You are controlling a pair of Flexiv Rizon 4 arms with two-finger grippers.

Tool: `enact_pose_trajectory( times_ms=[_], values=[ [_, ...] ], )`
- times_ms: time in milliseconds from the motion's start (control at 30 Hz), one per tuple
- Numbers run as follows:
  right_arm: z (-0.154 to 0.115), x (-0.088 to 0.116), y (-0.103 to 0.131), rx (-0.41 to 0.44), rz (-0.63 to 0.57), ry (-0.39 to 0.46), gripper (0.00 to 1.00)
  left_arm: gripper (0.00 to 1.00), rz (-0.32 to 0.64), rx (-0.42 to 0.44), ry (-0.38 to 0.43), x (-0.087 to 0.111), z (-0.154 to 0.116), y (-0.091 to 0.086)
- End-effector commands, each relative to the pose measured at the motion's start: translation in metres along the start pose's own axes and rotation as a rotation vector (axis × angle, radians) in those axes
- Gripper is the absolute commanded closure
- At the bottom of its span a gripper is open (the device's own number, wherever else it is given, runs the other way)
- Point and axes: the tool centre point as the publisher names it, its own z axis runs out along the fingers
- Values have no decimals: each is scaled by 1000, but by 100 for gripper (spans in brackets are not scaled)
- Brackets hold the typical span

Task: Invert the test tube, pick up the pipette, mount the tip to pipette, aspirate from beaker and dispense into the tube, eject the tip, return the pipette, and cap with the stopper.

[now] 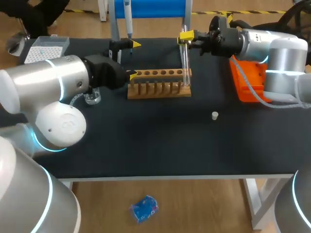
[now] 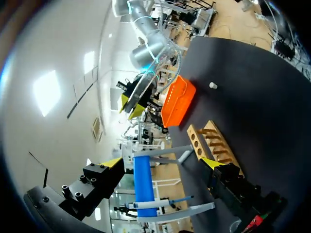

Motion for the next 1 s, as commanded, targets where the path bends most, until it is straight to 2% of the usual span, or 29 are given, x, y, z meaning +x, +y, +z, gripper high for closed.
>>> enact_pose_trajectory(
  times_ms=[33,100,500,567,600,633,733,867,1000],
  values=[
    [-2,8,-2,27,176,-96,100,0,30,314,-148,4,-9,-3],
    [-3,6,-5,32,197,-122,100,0,39,297,-122,5,-8,-3],
    [-3,6,-5,32,197,-122,100,0,39,297,-122,5,-8,-3],
    [-2,1,-5,44,219,-132,100,0,136,302,-128,7,-7,-13],
    [1,-4,-6,43,245,-116,100,0,142,340,-169,7,-8,-21],
    [3,-8,-7,45,268,-108,100,0,162,339,-186,7,-9,-25],
    [7,-20,-10,66,328,-121,100,0,248,359,-192,9,-12,-37],
    [10,-29,-15,76,358,-121,100,0,249,383,-211,12,-15,-55],
    [12,-37,-20,95,355,-137,100,0,162,425,-243,20,-13,-73]
  ],
)
